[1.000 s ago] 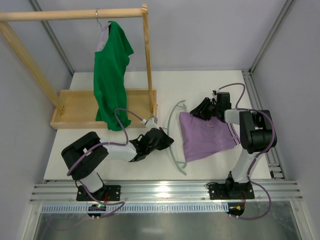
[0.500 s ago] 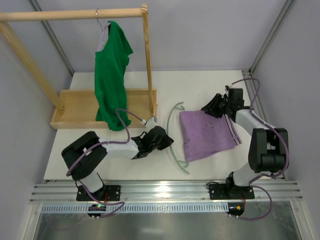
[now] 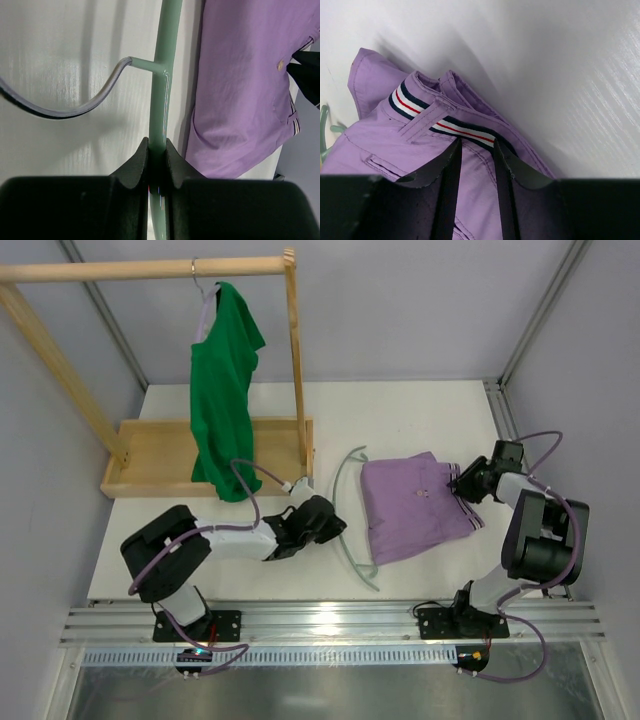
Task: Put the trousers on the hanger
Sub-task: Place trousers on hanger
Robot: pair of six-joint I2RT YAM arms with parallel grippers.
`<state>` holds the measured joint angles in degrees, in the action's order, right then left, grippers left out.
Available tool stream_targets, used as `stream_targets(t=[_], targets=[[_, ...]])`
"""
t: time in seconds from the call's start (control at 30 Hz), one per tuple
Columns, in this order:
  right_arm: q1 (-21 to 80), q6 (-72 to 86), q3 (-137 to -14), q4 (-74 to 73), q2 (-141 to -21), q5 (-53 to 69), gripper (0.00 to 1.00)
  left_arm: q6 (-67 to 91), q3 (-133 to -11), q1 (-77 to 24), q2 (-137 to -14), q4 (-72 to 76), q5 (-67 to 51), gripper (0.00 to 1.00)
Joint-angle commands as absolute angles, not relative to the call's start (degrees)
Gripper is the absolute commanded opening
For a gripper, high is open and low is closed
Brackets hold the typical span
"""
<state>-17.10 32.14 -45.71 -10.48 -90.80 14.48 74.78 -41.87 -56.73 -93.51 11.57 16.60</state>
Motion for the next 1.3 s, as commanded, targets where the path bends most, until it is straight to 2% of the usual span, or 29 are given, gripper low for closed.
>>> stream_targets(t=[0.0, 0.23, 0.43, 0.53, 0.73, 0.97, 1.27], targets=[[-16.9, 31.0, -46.6, -15.5, -91.4, 10.0, 0.36, 74.2, -43.9, -57.2, -88.2, 8.9, 20.4, 0.0], [-14.4, 29.7, -46.4, -19.4, -85.3, 13.0, 0.37, 68.6, -48.9, -59.0, -80.6, 2.4, 24.5, 0.0], [-10.0, 30.4, -44.4, -24.2, -72.4, 15.1, 0.37, 64.6, -51.4, -60.6, -75.7, 1.0, 25.0, 0.0], [-4.8, 31.5, -46.8, -27.2, -64.4, 16.3, 0.37, 63.2, -53.9, -61.8, -74.3, -2.1, 25.9, 0.0], [5.4, 38.5, -45.4, -17.1, -55.4, 25.1, 0.37, 59.9, -58.7, -63.4, -73.4, -7.5, 27.0, 0.0], [11.4, 42.4, -40.2, -6.1, -60.4, 23.8, 0.37, 55.4, -67.1, -65.3, -73.8, -13.0, 26.2, 0.0], [16.8, 44.6, -39.1, -5.8, -59.4, 19.7, 0.37, 50.7, -72.5, -67.6, -71.0, -17.0, 28.2, 0.0]])
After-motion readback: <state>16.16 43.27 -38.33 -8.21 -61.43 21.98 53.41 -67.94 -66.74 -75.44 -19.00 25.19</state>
